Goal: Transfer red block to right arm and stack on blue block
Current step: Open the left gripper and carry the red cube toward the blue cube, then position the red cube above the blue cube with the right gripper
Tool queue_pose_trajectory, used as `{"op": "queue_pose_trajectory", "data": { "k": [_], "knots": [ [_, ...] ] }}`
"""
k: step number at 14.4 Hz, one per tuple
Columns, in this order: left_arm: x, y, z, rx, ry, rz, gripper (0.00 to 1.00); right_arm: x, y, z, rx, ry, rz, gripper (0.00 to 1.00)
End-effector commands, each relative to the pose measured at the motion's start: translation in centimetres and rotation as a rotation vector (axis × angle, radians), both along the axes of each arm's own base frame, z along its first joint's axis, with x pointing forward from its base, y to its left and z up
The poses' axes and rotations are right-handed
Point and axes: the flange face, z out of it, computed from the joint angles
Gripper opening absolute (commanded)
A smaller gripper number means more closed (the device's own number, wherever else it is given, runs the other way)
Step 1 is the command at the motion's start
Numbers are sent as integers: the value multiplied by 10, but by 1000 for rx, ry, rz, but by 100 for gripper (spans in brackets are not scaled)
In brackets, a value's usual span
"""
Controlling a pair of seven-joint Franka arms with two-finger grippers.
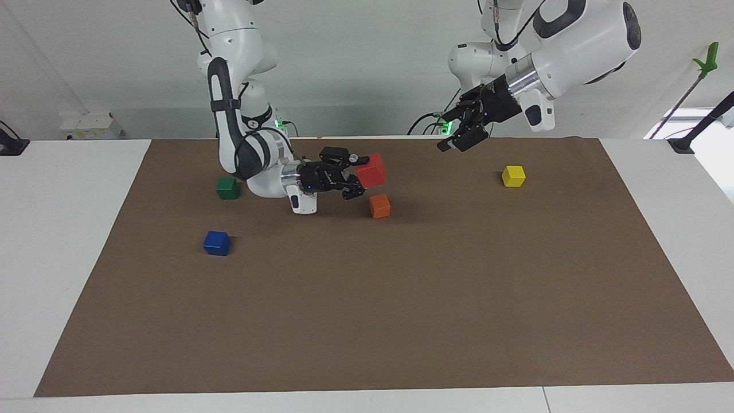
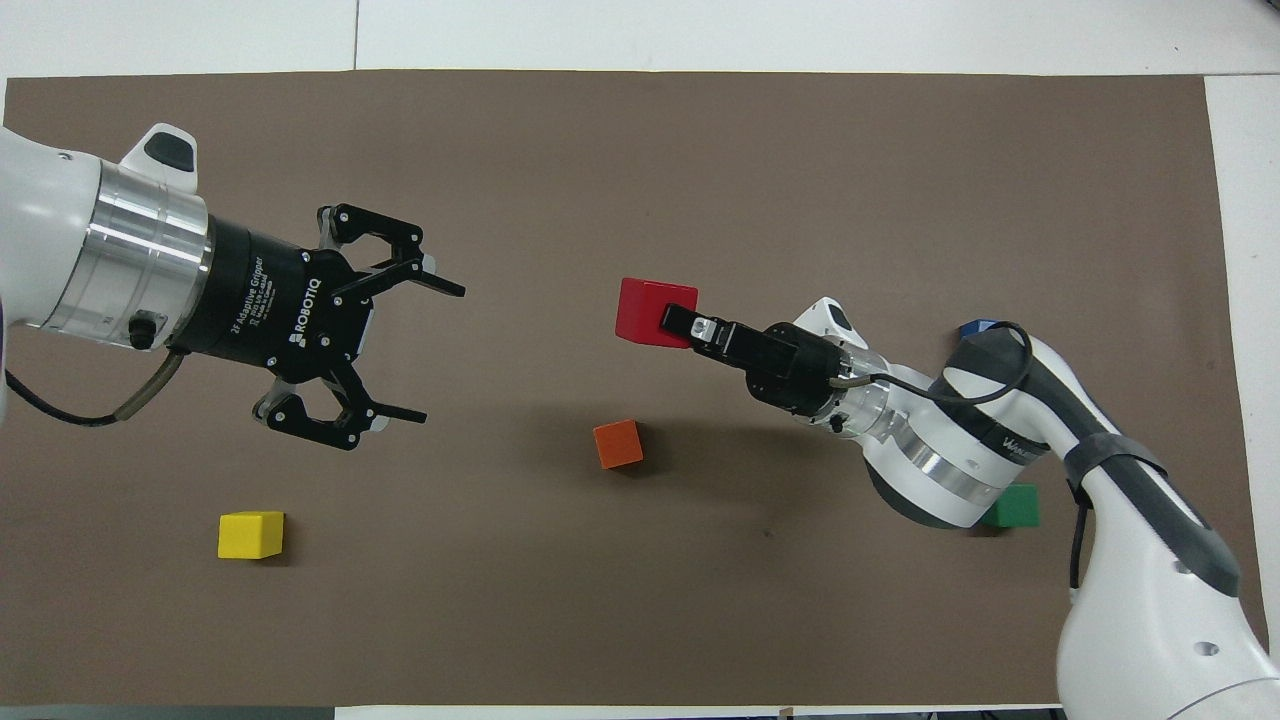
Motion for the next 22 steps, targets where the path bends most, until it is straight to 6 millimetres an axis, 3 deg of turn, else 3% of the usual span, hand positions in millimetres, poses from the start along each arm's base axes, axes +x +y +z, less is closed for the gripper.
{"op": "queue_pose_trajectory", "data": {
  "k": [1, 4, 11, 14, 18, 22],
  "knots": [
    [-3, 13, -3, 97, -63, -28, 100, -8, -51, 20, -154, -35, -1, 0],
    [2, 28, -13, 263, -138, -91, 100, -8, -104, 41, -331, -30, 28, 0],
    [20, 81, -17, 389, -312, -321, 100, 0, -236, 77, -701, -46, 90, 0],
    [26, 104, -19, 429, -416, -524, 100, 7, -276, 99, -882, -32, 129, 0],
    [30, 151, -27, 399, -499, -768, 100, 13, -306, 141, -1173, -4, 199, 0],
    [31, 180, -29, 403, -570, -1003, 100, 17, -325, 173, -1388, 98, 192, 0]
  ]
}}
